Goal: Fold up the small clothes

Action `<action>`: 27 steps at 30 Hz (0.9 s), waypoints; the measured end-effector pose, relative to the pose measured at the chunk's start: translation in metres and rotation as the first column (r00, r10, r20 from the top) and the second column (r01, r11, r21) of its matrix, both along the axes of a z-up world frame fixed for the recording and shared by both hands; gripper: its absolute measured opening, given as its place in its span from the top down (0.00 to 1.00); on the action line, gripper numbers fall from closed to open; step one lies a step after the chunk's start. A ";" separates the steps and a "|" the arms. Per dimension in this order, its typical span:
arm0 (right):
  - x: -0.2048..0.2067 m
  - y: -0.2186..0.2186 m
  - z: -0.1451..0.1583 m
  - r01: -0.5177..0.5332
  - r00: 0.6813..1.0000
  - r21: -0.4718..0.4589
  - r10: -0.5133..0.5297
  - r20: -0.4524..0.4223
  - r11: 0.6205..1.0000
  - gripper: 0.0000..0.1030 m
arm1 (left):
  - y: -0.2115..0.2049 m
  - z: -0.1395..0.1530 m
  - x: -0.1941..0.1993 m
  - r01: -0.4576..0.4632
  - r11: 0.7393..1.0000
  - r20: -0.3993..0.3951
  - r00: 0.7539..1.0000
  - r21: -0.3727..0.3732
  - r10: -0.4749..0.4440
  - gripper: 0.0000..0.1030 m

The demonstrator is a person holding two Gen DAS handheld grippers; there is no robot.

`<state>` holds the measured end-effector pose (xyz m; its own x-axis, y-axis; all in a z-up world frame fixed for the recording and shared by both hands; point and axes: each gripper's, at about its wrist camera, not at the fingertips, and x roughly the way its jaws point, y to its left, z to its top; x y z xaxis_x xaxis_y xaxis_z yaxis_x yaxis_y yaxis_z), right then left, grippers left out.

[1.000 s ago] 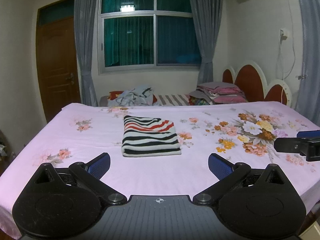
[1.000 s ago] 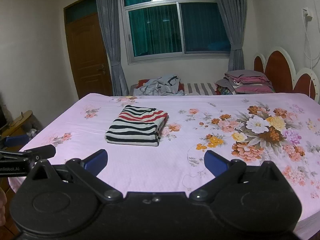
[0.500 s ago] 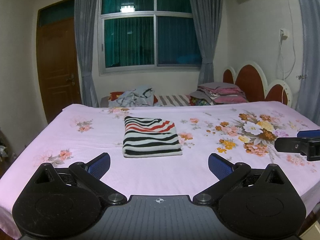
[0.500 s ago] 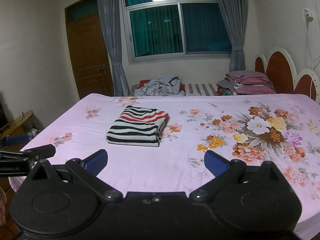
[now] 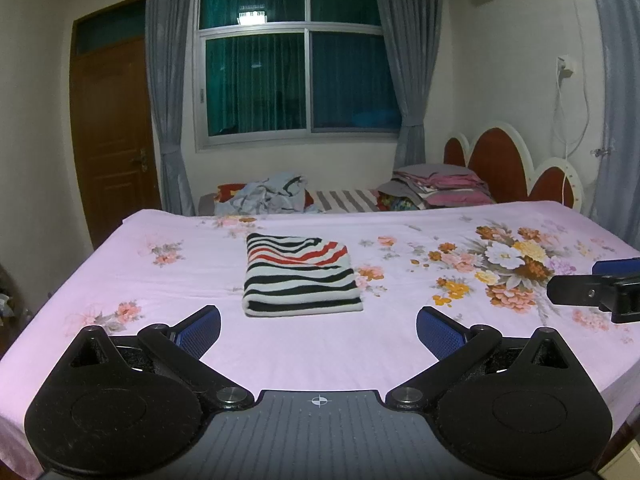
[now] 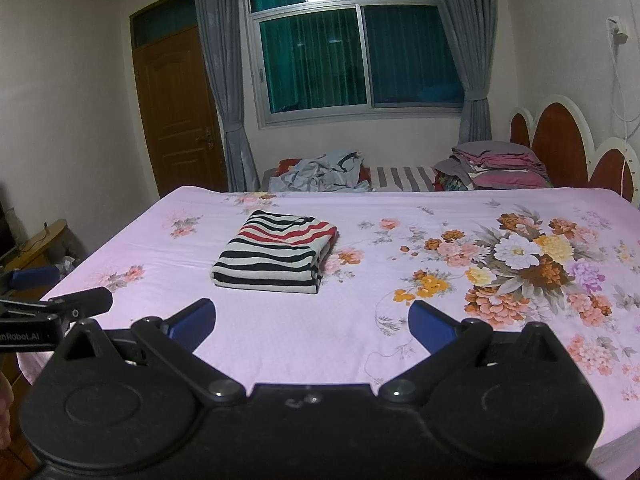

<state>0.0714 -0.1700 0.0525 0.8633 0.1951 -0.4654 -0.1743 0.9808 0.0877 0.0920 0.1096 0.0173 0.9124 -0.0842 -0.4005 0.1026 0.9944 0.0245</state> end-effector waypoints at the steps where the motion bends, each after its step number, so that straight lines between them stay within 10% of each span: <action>1: 0.000 0.000 0.000 -0.001 1.000 0.000 0.001 0.000 1.000 0.00 | 0.001 0.000 0.001 0.000 1.000 0.000 1.000 -0.001 0.000 0.00; 27: 0.003 -0.003 -0.003 -0.023 1.000 -0.003 0.023 -0.003 1.000 0.00 | 0.006 -0.001 0.004 -0.005 1.000 0.009 1.000 -0.005 0.005 0.00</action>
